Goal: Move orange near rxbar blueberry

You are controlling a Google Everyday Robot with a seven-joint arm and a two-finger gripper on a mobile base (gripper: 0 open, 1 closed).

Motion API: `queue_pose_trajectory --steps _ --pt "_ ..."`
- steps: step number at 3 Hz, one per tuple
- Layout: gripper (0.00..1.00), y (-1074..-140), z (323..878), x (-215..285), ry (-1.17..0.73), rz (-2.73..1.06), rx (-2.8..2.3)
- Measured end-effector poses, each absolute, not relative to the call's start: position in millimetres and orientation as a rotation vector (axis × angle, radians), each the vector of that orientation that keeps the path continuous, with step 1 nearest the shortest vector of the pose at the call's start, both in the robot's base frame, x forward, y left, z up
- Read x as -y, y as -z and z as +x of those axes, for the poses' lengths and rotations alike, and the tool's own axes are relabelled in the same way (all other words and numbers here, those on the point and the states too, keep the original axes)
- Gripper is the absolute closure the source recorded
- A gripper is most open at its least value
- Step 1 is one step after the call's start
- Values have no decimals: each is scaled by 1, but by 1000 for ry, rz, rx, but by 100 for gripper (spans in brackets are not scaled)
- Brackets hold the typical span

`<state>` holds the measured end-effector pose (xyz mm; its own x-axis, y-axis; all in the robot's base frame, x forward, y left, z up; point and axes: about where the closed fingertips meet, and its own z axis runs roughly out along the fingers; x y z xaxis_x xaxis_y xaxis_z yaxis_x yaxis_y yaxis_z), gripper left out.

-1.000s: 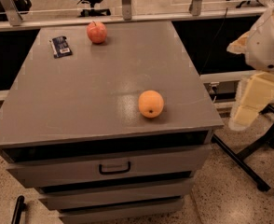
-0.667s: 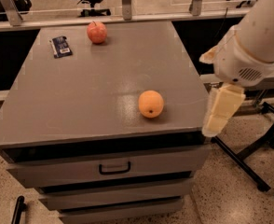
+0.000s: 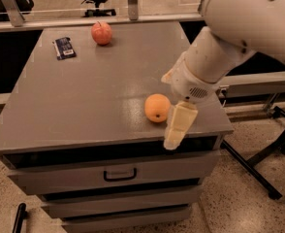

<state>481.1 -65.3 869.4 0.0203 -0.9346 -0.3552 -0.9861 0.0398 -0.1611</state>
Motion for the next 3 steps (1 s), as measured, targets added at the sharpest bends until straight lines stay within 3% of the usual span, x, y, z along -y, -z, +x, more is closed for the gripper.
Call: queue_pose_trajectory --steps 1,3 --pt "15 -852 492 36 -286 -1944 -1951" --pt "61 -834 506 2 -327 -1992 -1909"
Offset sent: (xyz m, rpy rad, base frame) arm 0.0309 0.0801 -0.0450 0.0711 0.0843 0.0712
